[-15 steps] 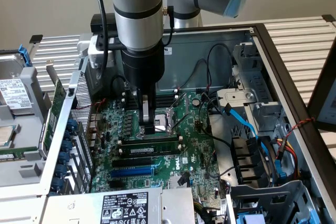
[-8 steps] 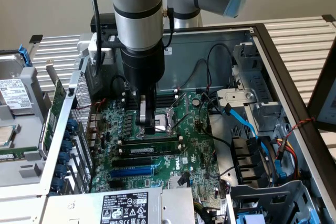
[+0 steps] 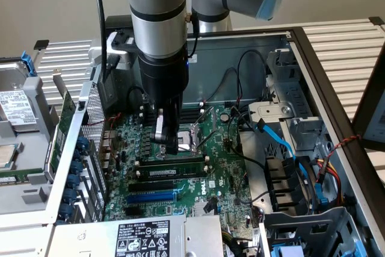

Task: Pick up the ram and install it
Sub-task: 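Press down the ram until it locks into place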

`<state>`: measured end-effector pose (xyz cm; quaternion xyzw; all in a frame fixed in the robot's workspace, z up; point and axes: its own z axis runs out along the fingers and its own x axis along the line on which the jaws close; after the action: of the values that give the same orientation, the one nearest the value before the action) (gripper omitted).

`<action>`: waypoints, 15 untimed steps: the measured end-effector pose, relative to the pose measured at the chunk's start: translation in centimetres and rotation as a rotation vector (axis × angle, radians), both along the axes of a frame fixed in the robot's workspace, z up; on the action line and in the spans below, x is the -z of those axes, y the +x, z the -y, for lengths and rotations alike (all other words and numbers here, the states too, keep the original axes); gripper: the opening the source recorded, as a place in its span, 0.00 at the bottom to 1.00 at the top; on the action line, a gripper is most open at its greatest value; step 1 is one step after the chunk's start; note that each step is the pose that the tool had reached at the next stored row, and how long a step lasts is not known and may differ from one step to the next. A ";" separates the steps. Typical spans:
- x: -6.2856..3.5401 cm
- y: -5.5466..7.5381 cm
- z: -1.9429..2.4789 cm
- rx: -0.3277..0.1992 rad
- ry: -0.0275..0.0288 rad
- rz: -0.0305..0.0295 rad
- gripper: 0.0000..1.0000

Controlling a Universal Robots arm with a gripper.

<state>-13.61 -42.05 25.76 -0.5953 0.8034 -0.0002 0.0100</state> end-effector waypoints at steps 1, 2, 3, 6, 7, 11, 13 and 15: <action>0.00 0.0 0.00 0.021 0.0000 0.0000 0.11; 0.00 0.0 0.00 0.035 0.0000 0.0000 0.11; 0.00 0.0 0.00 0.050 0.0000 0.0000 0.11; 0.00 0.0 0.00 0.094 0.0000 0.0000 0.11; 0.00 0.0 0.00 0.109 0.0000 0.0000 0.11; 0.00 0.0 0.00 0.169 0.0000 0.0000 0.11; 0.00 0.0 0.00 0.199 0.0000 0.0000 0.11; 0.00 0.0 0.00 0.228 0.0000 0.0000 0.11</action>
<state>-13.61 -42.05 25.76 -0.4999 0.8660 -0.0013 0.0099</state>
